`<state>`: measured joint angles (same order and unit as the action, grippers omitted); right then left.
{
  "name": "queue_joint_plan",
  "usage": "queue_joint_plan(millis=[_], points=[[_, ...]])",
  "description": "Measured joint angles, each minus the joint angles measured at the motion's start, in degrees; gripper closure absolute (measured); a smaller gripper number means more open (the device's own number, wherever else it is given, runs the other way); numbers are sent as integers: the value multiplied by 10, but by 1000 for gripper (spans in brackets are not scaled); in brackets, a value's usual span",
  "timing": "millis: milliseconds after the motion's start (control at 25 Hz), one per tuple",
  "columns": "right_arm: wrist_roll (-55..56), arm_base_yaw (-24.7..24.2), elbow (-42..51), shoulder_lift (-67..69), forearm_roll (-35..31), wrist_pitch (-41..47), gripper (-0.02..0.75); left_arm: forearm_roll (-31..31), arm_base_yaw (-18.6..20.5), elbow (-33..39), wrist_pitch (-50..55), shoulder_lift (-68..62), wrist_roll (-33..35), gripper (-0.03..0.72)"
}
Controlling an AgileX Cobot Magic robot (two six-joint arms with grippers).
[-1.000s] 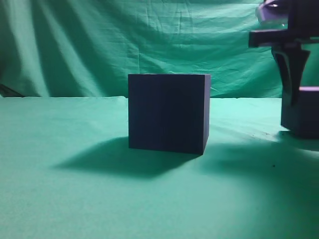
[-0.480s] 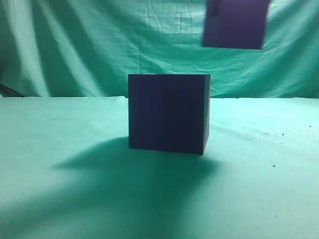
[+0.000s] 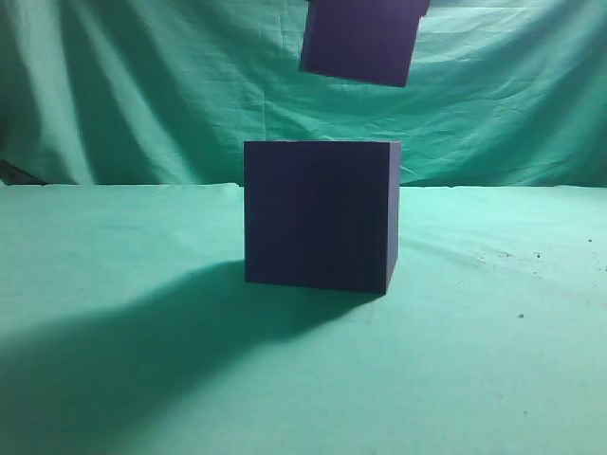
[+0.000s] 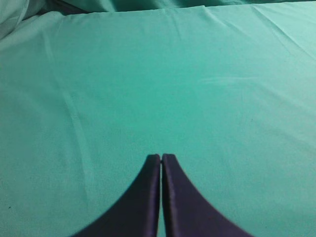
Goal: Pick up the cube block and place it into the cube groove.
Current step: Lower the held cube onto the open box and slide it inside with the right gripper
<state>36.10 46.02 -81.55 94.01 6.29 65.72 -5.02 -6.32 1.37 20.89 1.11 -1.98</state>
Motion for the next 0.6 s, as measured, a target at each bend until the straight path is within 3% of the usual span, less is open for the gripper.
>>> queue_joint_plan(millis=[600], points=[[13, 0, 0, 0, -43, 8, 316, 0, 0, 0, 0, 0, 0, 688]])
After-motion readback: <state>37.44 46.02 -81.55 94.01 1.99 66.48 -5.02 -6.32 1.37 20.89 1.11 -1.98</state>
